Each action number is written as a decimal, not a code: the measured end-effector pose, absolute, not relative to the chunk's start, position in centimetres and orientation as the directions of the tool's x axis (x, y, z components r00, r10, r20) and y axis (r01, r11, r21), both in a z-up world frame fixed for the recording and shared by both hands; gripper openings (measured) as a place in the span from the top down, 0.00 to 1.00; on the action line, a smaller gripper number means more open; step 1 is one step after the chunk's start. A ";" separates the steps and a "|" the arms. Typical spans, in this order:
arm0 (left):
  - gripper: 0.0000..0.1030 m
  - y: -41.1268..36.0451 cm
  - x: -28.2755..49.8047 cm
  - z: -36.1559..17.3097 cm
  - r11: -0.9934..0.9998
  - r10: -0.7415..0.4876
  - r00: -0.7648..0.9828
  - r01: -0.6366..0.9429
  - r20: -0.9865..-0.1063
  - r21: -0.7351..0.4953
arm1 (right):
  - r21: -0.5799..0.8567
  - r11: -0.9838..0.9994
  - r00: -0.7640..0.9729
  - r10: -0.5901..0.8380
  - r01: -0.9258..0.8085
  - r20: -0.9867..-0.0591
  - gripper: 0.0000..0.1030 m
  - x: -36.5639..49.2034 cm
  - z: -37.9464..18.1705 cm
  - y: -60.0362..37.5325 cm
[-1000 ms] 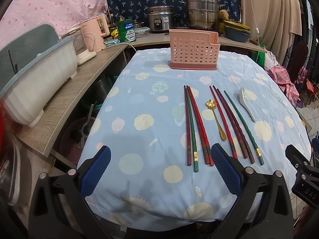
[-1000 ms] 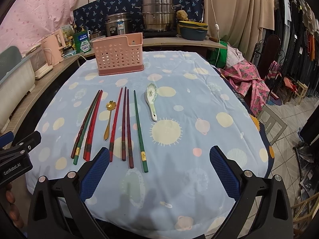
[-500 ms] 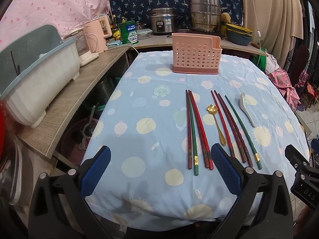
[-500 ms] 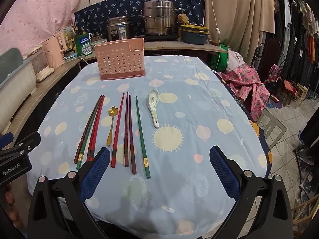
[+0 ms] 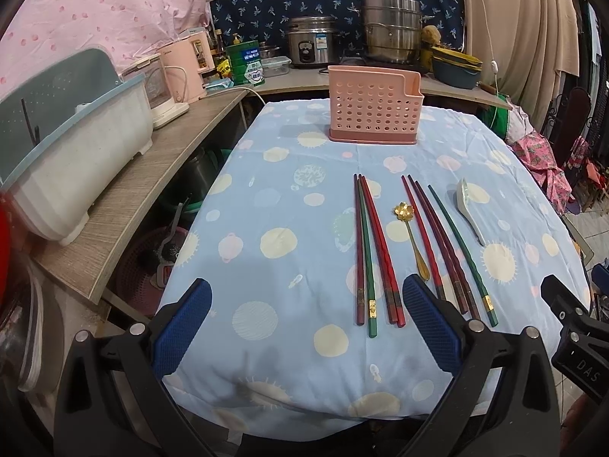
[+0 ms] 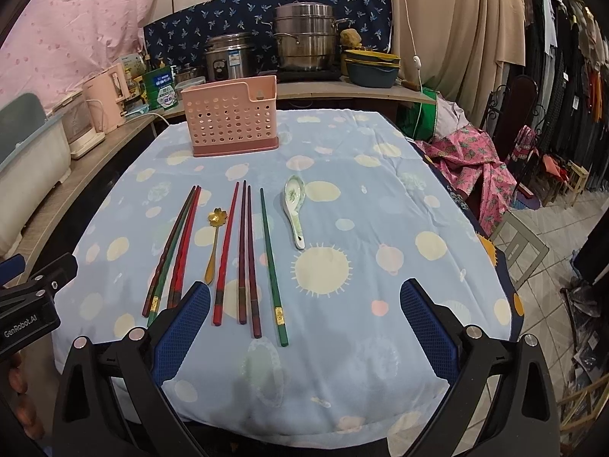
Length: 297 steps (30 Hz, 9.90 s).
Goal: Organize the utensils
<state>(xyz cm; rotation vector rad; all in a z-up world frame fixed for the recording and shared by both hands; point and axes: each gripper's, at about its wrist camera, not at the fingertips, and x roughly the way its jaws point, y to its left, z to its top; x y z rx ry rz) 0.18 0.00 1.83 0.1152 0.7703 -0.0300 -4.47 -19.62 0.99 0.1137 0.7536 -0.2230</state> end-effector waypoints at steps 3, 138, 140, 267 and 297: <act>0.07 -0.2 0.1 1.9 0.993 0.019 0.716 0.066 -0.698 0.095 | 0.024 0.971 0.710 -0.158 0.240 -0.686 0.07 -4.5 1.1 -19.6; 0.93 2.2 14.4 6.6 0.989 -0.146 0.688 0.123 -0.711 -0.084 | 0.196 0.972 0.713 0.049 0.126 -0.699 0.94 11.4 1.9 -25.8; 0.93 2.0 15.4 8.2 0.989 -0.147 0.713 0.128 -0.686 -0.080 | 0.201 0.973 0.727 0.054 0.117 -0.684 0.94 12.2 3.0 -25.7; 0.51 -0.9 7.1 -8.3 0.964 -0.182 0.420 0.253 -0.889 -0.077 | 0.134 0.988 0.530 0.073 0.078 -0.845 0.79 1.6 -8.7 -20.4; 0.93 0.3 7.0 -7.7 0.971 -0.184 0.438 0.218 -0.880 -0.094 | 0.153 0.984 0.546 0.080 0.089 -0.834 0.93 1.2 -8.3 -21.0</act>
